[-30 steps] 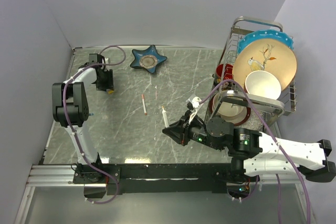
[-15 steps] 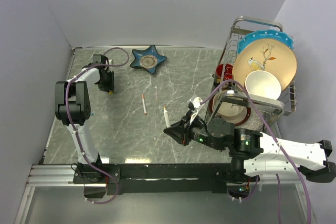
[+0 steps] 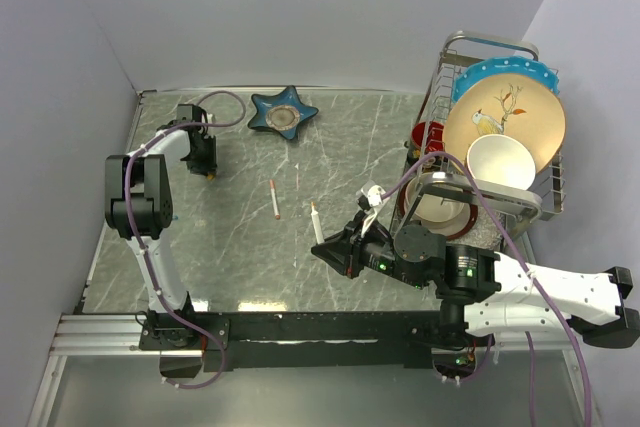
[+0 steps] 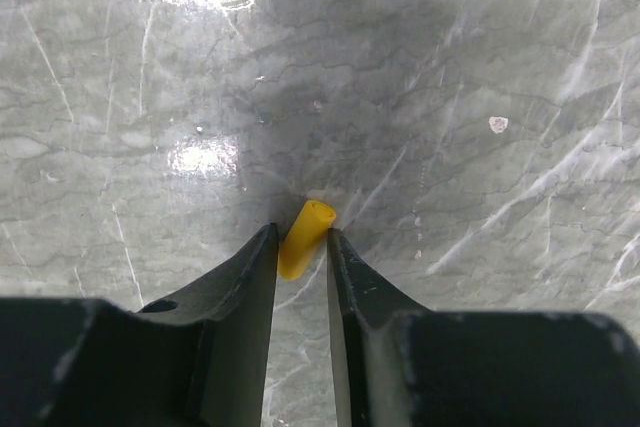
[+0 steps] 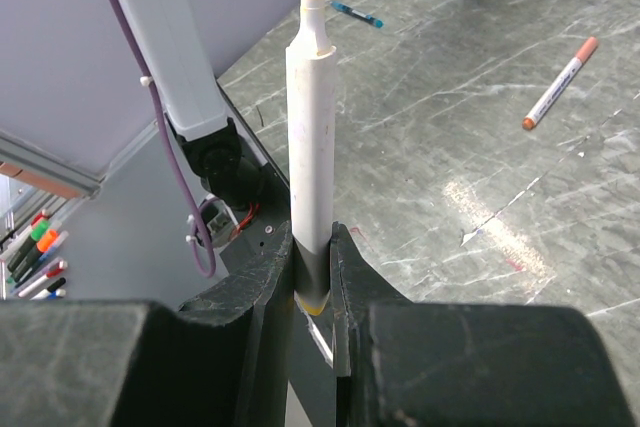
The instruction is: Insert the pens into the pen caps
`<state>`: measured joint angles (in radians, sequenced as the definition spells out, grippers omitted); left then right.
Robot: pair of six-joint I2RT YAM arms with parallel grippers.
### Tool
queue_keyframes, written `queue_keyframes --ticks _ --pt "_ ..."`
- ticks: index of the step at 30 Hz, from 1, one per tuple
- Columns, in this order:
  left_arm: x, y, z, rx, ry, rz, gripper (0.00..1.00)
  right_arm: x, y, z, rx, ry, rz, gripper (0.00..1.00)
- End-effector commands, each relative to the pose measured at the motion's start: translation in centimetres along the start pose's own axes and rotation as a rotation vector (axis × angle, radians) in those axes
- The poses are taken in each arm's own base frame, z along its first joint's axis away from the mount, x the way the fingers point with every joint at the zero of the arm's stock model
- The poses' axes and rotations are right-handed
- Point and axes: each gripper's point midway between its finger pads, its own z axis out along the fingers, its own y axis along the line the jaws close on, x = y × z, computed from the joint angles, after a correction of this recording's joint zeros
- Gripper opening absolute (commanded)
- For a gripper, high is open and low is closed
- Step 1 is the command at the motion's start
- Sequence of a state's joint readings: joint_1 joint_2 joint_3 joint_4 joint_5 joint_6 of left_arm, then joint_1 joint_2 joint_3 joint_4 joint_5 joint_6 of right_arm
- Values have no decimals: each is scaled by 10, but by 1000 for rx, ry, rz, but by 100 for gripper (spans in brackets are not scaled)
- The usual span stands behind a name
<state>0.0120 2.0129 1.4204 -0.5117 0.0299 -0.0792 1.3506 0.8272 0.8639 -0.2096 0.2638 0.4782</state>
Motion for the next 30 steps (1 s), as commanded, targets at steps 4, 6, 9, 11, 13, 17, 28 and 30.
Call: queue_keyframes --ticks 4,6,9,11,13,17,28,30 --pt "12 -15 -4 2 50 1 30 -10 5 -1 -14 -38 26 0" --pt "13 -16 -3 10 56 -4 30 -9 6 0 -18 -30 24 0" --pt "13 -13 2 -11 71 -4 32 -9 7 -1 -21 -32 27 0" --pt "14 -12 4 -16 78 -9 31 -8 5 -2 -17 -31 26 0" --pt "14 -12 7 -18 82 -13 30 -10 4 -2 -10 -35 26 0" --pt "15 -12 11 -19 87 -24 28 -11 4 -3 -12 -40 28 0" --pt "25 -13 19 -69 127 -18 9 -11 5 -3 -12 -34 29 0" --pt "31 -21 18 -37 139 -43 1 -10 5 -1 -7 -26 28 0"
